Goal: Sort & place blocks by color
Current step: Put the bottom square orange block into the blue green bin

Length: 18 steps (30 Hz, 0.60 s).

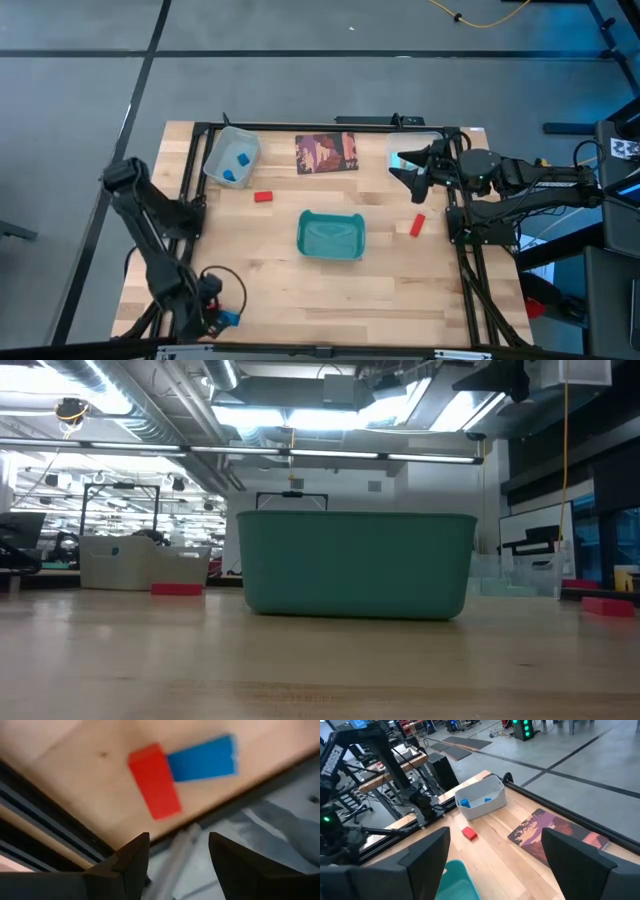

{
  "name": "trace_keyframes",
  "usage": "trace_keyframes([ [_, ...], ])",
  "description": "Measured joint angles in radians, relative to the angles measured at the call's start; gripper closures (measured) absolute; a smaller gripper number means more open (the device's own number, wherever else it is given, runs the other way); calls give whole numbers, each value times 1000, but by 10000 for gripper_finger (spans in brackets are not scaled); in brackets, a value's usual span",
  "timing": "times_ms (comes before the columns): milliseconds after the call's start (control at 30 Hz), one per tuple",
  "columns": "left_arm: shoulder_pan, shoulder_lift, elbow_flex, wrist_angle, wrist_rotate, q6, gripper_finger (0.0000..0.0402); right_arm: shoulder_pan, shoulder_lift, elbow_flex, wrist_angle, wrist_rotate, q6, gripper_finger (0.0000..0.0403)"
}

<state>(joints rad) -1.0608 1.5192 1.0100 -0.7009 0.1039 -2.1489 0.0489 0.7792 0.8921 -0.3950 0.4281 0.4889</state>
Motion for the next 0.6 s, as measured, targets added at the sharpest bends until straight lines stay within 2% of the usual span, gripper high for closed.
trace_keyframes([
  [267, 14, 91, 0, -47, -35, -26, 204, 0, 0, 0, 0, -17, 0, 86],
  [467, 23, 92, 0, -67, -83, -51, 204, 0, 0, 0, 0, -21, -2, 86],
  [600, 22, 92, 0, -84, -60, -59, 204, 0, 0, 0, 0, -22, -23, 86],
])
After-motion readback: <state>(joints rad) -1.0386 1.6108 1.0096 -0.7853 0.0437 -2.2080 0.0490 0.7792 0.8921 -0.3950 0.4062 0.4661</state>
